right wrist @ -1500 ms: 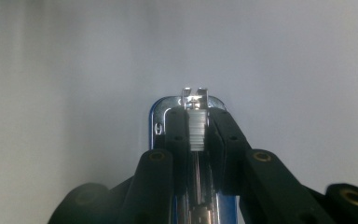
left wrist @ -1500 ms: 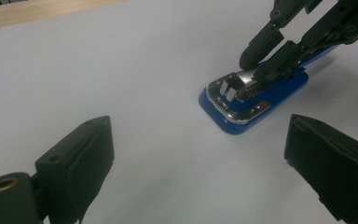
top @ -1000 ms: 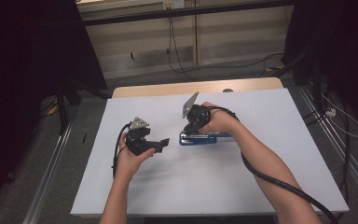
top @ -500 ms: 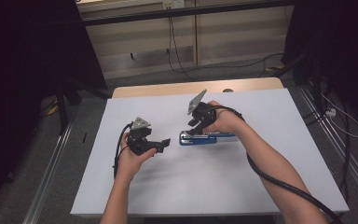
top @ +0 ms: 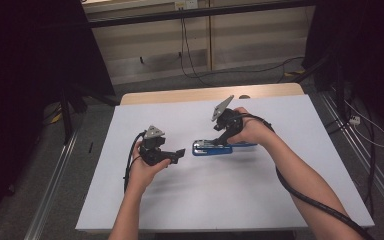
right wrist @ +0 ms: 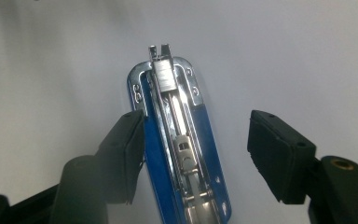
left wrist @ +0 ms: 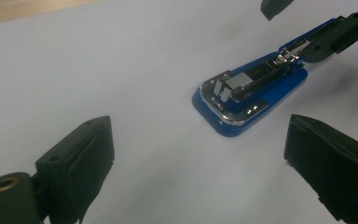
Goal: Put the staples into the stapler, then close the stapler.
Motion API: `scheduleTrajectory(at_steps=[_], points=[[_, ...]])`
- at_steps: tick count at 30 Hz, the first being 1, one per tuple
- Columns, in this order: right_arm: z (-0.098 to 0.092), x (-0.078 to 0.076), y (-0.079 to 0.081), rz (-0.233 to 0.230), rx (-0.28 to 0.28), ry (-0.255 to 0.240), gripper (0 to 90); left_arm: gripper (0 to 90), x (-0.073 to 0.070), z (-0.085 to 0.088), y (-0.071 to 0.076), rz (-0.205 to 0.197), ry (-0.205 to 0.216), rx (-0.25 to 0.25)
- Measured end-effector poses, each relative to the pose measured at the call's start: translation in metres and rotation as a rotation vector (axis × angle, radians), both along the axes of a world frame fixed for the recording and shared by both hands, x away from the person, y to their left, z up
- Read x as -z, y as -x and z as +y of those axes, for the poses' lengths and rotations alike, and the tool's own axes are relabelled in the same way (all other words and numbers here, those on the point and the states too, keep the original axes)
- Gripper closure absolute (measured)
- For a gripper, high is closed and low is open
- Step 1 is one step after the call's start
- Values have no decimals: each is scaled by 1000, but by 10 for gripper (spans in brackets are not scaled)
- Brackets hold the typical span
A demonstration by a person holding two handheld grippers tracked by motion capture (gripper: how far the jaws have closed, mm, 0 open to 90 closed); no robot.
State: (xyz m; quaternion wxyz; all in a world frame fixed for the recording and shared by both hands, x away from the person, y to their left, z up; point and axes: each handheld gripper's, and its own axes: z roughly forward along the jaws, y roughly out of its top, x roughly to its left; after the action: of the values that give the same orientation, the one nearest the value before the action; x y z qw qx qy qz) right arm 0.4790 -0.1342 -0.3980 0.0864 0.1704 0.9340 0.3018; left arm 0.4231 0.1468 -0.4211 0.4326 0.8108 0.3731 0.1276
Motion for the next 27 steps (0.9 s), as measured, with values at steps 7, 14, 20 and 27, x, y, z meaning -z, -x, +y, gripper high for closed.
scheduleTrajectory(at_steps=[7,14,20,27], points=[[-11,-2,4,-12,32,4,346,85,-2,-1,1,-4,5,3],[-20,-4,11,-21,64,1,294,85,-1,-1,1,-6,1,2],[-30,-6,17,-31,101,-4,265,85,-2,-2,1,-2,2,9],[-41,-6,26,-33,143,-16,236,86,1,-5,0,-1,-2,14]])
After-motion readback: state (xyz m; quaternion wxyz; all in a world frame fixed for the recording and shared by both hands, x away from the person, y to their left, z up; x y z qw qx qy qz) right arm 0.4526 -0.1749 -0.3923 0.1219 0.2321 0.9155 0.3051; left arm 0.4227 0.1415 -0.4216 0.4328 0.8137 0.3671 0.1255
